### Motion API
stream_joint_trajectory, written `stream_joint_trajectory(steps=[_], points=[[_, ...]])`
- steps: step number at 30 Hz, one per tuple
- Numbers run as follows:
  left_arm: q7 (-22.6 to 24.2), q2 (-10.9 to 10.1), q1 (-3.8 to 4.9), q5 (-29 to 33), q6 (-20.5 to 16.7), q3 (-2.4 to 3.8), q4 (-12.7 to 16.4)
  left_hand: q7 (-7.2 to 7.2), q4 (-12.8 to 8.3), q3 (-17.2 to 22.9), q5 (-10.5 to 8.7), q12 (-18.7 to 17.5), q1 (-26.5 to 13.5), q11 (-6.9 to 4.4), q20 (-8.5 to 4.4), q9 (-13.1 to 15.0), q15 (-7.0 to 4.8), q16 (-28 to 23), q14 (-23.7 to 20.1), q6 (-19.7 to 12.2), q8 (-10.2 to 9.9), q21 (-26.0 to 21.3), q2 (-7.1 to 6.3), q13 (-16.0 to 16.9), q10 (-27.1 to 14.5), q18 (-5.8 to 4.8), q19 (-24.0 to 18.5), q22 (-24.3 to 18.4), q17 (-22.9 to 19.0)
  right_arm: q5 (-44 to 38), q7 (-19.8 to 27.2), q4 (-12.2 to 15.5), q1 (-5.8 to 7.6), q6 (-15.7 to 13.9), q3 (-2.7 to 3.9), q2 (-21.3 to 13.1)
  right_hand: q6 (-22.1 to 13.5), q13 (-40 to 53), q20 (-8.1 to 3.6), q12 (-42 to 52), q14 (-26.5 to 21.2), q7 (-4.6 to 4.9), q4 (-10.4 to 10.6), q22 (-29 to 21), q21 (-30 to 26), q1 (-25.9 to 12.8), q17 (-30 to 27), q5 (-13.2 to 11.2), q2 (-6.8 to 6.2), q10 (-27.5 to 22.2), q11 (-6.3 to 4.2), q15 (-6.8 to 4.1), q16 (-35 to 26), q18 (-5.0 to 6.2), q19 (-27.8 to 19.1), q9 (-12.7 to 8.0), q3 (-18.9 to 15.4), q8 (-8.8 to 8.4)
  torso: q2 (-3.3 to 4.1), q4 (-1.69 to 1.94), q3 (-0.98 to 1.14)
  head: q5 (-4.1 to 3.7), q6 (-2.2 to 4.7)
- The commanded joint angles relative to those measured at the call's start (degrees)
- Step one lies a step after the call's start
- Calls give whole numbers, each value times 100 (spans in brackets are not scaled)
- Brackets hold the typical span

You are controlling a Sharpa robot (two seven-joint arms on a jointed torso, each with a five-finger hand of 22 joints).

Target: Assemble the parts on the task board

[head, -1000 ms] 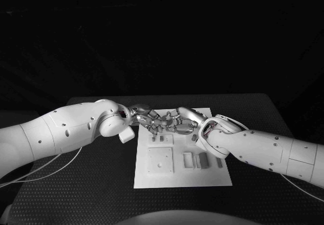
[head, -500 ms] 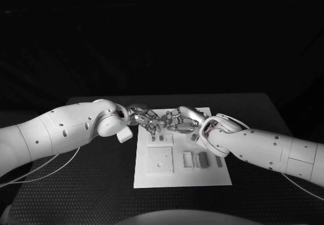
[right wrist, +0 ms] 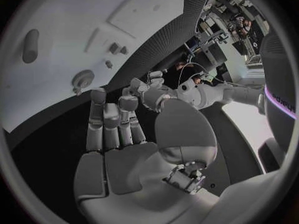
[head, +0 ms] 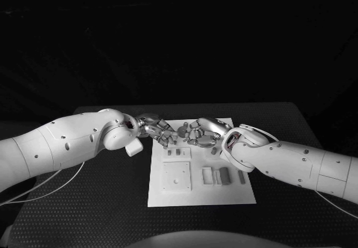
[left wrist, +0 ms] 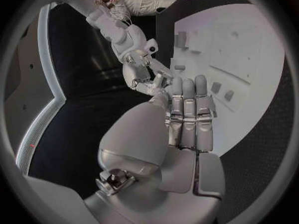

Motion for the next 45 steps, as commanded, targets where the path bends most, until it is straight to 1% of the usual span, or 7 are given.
stream_joint_trajectory(steps=[1,14,18,20,26,35,45], points=[[125,-38,4,46,-95,7,-39,23,16,-32,0,-29,-2,34,11,-6,-3,17,-13,-2,-21,-21,-45,2,14,89,22,9,0,-849,-139,43,5,536,2,-11,494,-7,0,26,-99,-234,-31,100,20,7,6,37,28,-908,-360,-220,29,88,29,9,15,23,1,6,-2,20,-19],[217,-148,21,211,-287,15,-288,38,90,-59,-1,-55,-53,48,12,-13,2,10,-21,-26,-38,-25,-95,2,6,88,20,10,-6,-2101,-571,306,60,1236,-24,126,513,-21,-8,33,-84,-242,-28,102,23,12,6,37,-3,-892,-367,-224,31,88,39,14,18,30,1,-1,-2,86,-84],[209,-140,23,211,-269,15,-290,39,96,-60,-1,-57,-55,49,12,-13,3,9,-23,-28,-39,-25,-99,1,6,88,19,11,-7,-2433,-773,387,78,1363,-100,200,518,-24,-9,35,-80,-244,-26,102,23,11,5,37,-8,-888,-368,-224,31,88,41,15,19,32,2,0,-3,118,-124],[205,-134,25,211,-260,15,-290,40,101,-62,-1,-59,-57,50,13,-14,3,8,-24,-30,-40,-26,-102,1,5,88,18,11,-7,-2643,-922,443,98,1351,-173,238,522,-26,-10,36,-76,-245,-25,102,24,10,5,37,-12,-884,-370,-224,32,88,43,15,19,33,0,-4,-2,136,-143],[208,-136,25,211,-246,15,-281,41,106,-61,-1,-62,-57,50,13,-14,4,7,-25,-30,-41,-26,-104,1,4,89,17,11,-8,-2975,-1097,501,125,1431,-241,286,534,-35,-14,40,-63,-250,-25,103,25,11,3,38,-25,-870,-374,-223,33,88,48,17,23,36,0,-4,3,170,-178],[209,-137,26,205,-246,15,-283,42,113,-61,-1,-65,-56,51,13,-15,5,5,-28,-33,-43,-26,-109,1,2,90,16,11,-9,-3529,-1298,541,223,1661,-537,365,552,-49,-18,44,-43,-257,-25,104,25,9,-1,38,-47,-849,-380,-220,32,88,52,19,26,40,0,-9,7,194,-220],[207,-136,26,198,-247,15,-286,43,121,-61,-1,-70,-53,52,13,-15,6,3,-30,-36,-45,-27,-115,1,0,90,14,11,-11,-3772,-1357,658,249,1799,-674,437,575,-67,-28,49,-13,-266,-27,106,34,11,-7,38,-67,-818,-390,-222,33,88,71,20,33,43,-1,-8,6,214,-257]])
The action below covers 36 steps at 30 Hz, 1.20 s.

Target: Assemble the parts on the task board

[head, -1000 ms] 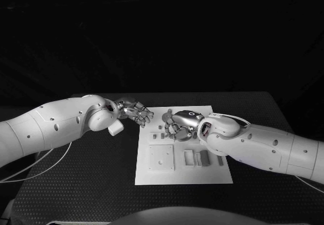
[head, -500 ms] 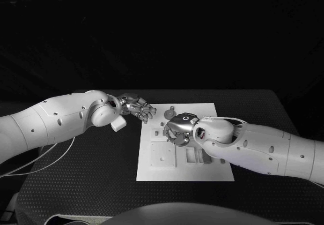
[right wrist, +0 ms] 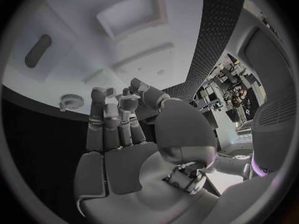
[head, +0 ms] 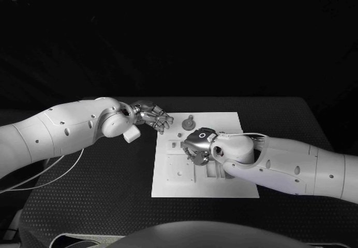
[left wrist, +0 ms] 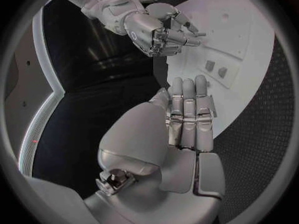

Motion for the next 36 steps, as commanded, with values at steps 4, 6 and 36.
stream_joint_trajectory(steps=[4,6,36], points=[[78,15,8,35,-5,6,10,22,29,3,-1,-26,1,53,13,-8,6,3,-31,-15,-24,-27,-64,3,-1,102,14,9,-10,-410,-124,25,6,236,-52,93,580,-15,-10,29,-14,-268,-9,106,35,11,-6,38,-72,-812,-391,-209,32,52,55,8,18,23,2,3,-2,13,-21],[77,22,8,34,1,6,7,23,31,4,0,-27,3,53,13,-8,6,3,-31,-15,-24,-27,-64,3,-1,102,14,9,-10,-423,-127,18,5,247,-75,115,582,-17,-11,29,-12,-268,-9,106,35,10,-6,38,-74,-809,-392,-210,31,52,57,8,18,23,2,6,-2,17,-25],[75,24,8,23,57,6,7,26,55,5,-1,-37,9,56,17,-9,9,-1,-36,-20,-28,-29,-73,4,-4,102,8,10,-13,-530,-180,-76,-31,431,-76,207,593,-38,-19,28,11,-272,-9,104,36,1,-13,37,-78,-790,-397,-215,25,52,73,4,24,17,0,2,-2,41,-49]])
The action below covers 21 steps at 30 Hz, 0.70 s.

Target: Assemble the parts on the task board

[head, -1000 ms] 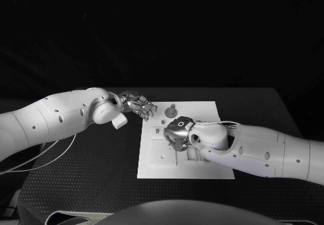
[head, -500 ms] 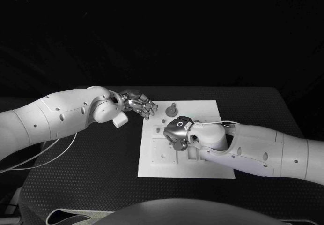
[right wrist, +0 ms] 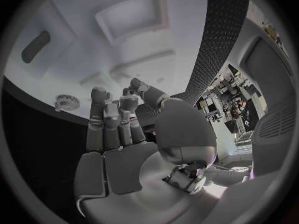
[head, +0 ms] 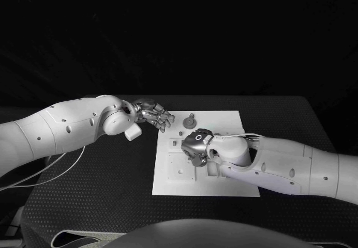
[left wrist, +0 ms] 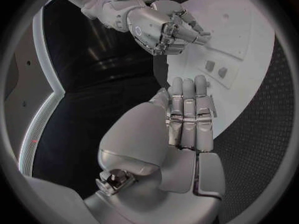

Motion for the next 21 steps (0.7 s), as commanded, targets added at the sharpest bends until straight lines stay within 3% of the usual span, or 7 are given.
stream_joint_trajectory(steps=[1,21], points=[[70,17,8,25,51,6,11,26,40,-10,0,-38,-12,35,16,-5,9,-1,-36,-20,-28,-29,-51,4,17,51,9,7,-8,-96,-19,-10,-20,126,-1,14,593,-6,2,28,12,-272,-9,104,37,-22,-7,37,-55,-789,-397,-215,25,79,52,3,25,19,0,0,2,-1,-4],[63,29,8,25,77,6,2,27,53,-10,-1,-43,-6,36,18,-4,11,-1,-38,-21,-29,-29,-56,5,17,51,6,8,-9,-51,17,-63,-89,248,-1,57,593,-16,0,27,19,-272,-9,102,34,-31,-10,37,-50,-785,-397,-216,20,79,56,1,27,13,0,-4,3,16,-39]])
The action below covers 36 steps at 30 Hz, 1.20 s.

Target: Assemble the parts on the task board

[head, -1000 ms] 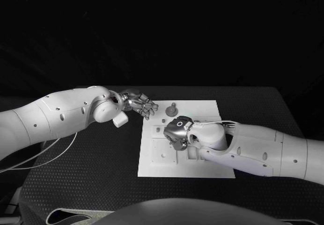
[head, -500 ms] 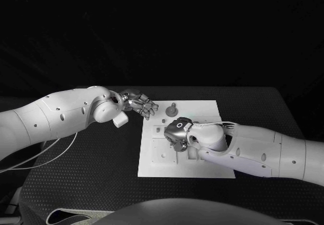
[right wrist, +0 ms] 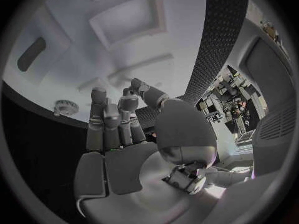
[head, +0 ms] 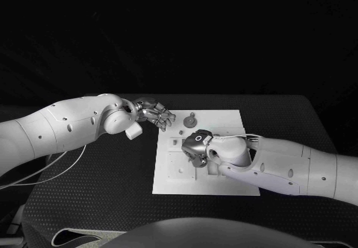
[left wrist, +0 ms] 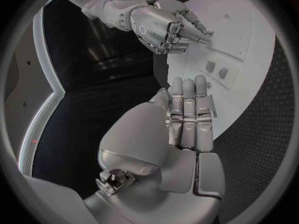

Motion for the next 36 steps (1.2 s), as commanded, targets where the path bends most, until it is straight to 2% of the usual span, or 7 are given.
stream_joint_trajectory(steps=[1,22,36], points=[[62,14,7,25,69,6,4,27,39,5,-1,-21,-6,36,18,-4,11,-1,-38,-21,-29,-29,-57,5,17,59,6,9,-9,-46,20,-11,-21,138,-2,23,593,-10,-2,27,19,-272,-9,101,33,-8,-6,37,-27,-785,-397,-216,19,78,57,1,28,16,1,-5,1,4,-9],[56,20,7,25,106,6,6,29,58,3,-1,-27,-5,38,20,-5,13,-2,-41,-25,-31,-29,-62,6,15,58,3,10,-10,1,45,-31,-32,211,-2,39,592,-18,-4,26,22,-272,-11,100,29,-15,-9,37,-24,-783,-397,-217,14,78,58,-1,30,10,1,0,-4,-6,-9],[37,24,7,23,151,6,1,31,71,-1,-1,-32,-5,41,22,-5,15,-4,-45,-31,-34,-29,-68,6,11,58,0,11,-11,16,30,-2,-32,126,-1,28,592,-23,-4,26,23,-272,-11,99,26,-20,-10,37,-22,-782,-397,-217,11,78,58,-2,31,8,0,-1,-2,-5,-7]])
